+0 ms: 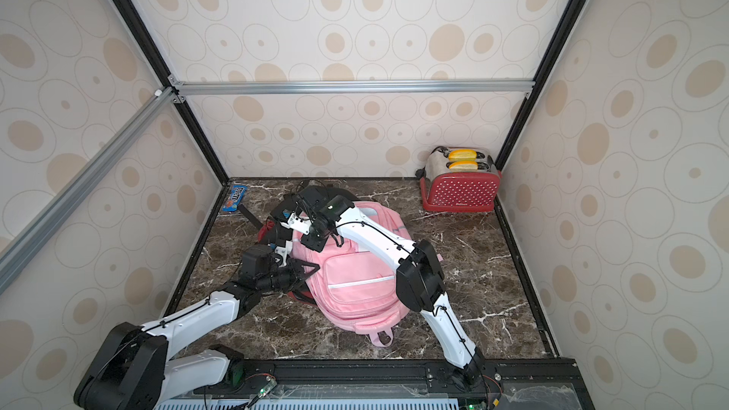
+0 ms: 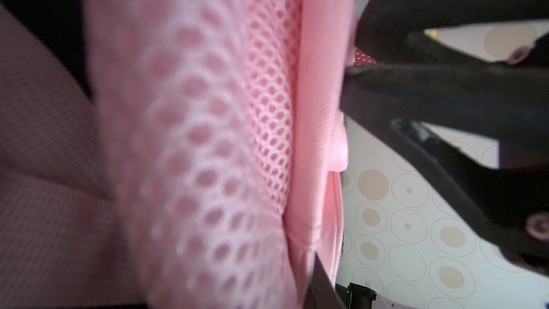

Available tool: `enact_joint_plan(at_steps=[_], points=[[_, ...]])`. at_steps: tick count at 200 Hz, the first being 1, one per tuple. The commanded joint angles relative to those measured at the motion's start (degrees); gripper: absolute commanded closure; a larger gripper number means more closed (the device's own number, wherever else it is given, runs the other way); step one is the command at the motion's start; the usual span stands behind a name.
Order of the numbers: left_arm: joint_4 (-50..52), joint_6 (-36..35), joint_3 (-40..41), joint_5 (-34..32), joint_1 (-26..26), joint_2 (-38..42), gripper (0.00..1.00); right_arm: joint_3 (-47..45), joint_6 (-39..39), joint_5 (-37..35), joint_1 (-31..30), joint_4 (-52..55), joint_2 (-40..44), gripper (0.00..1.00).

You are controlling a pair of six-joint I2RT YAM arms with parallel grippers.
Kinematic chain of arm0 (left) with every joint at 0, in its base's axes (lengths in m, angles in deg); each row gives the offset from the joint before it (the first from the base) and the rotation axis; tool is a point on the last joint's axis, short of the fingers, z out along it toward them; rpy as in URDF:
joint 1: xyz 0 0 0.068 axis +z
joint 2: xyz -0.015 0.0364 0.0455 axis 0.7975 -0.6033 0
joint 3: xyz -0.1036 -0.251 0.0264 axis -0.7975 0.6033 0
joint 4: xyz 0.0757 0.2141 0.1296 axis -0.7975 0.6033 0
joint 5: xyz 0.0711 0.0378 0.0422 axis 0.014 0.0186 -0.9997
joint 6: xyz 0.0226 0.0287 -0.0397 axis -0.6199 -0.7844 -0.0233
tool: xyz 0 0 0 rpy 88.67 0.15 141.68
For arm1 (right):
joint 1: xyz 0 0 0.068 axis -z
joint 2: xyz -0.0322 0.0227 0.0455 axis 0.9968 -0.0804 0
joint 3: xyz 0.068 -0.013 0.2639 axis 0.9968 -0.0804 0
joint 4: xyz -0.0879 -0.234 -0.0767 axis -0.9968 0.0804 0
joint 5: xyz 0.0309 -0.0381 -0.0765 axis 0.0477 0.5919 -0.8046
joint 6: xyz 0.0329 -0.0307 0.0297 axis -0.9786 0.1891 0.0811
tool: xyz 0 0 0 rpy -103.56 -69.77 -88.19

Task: Zip up the backpack
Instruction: Zip the zipper on the backpack.

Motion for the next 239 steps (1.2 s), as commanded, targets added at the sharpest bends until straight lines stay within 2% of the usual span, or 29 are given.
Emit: enact_joint_plan(at_steps=[1,40,92,128,163,213,239], points=[[-4.73,-0.34,-1.84,2.13,-0.19,2.46,1.00,-0.05,-0.39,-1.38,0.18,1.34,-1.28,0.72],[-4.65,-0.38,-2.03,2.33,-0.18,2.93,1.00,0.80,0.23,-3.56,0.21,1.05,-3.22,0.69],[-4.73,-0.43,-2.05,2.40,-0.17,2.75,1.00,2.54,0.50,-3.61,0.78,1.42,-6.11,0.70],[-4.76,-0.60,-2.03,2.40,-0.16,2.40,1.00,2.57,-0.07,-0.99,1.55,1.32,-5.53,0.92],[-4.94,-0.61,-2.01,2.40,-0.16,2.24,1.00,0.21,-1.28,2.23,2.09,0.12,-3.04,1.00],[-5.34,-0.61,-1.45,1.88,-0.16,1.65,1.00,-5.92,-4.70,9.96,3.28,-3.97,2.06,1.00],[-6.46,-0.34,-0.88,1.64,-0.21,0.84,1.00,-11.95,-9.25,15.48,4.63,-10.48,6.71,1.00]])
